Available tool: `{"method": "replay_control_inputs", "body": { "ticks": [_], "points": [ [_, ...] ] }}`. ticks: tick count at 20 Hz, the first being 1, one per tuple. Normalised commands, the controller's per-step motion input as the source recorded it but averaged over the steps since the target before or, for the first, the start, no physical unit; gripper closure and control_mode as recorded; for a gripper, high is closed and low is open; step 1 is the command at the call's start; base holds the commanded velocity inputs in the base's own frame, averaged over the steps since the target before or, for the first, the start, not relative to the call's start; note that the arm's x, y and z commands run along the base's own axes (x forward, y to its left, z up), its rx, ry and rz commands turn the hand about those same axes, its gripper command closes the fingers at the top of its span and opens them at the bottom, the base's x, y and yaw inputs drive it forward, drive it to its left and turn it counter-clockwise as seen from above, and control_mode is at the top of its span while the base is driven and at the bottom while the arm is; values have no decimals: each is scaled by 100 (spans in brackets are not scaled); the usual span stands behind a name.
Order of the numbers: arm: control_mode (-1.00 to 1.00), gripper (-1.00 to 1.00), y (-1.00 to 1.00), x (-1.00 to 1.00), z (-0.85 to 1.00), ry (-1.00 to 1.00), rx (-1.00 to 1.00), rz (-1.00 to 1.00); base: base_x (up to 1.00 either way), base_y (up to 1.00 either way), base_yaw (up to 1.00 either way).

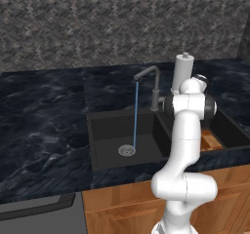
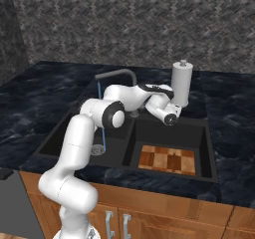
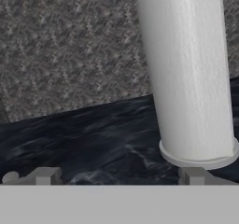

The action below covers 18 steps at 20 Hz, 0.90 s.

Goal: Turn on the sink faucet with hot water and rinse the cutting board for ten seconds, then turn off the faucet. Push the cutting board to reach the water if necessary.

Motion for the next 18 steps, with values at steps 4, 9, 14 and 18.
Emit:
{"method": "replay_control_inputs", "body": {
  "ticks": [4,9,14,18],
  "points": [
    [-100,-100,0,0,0,0,0,0,0,0,0],
    [-100,-100,10,0,-2,0,0,0,0,0,0],
    [-100,-100,10,2,0,0,0,0,0,0,0],
    [-100,-100,9,6,0,0,0,0,0,0,0]
  ]
}}
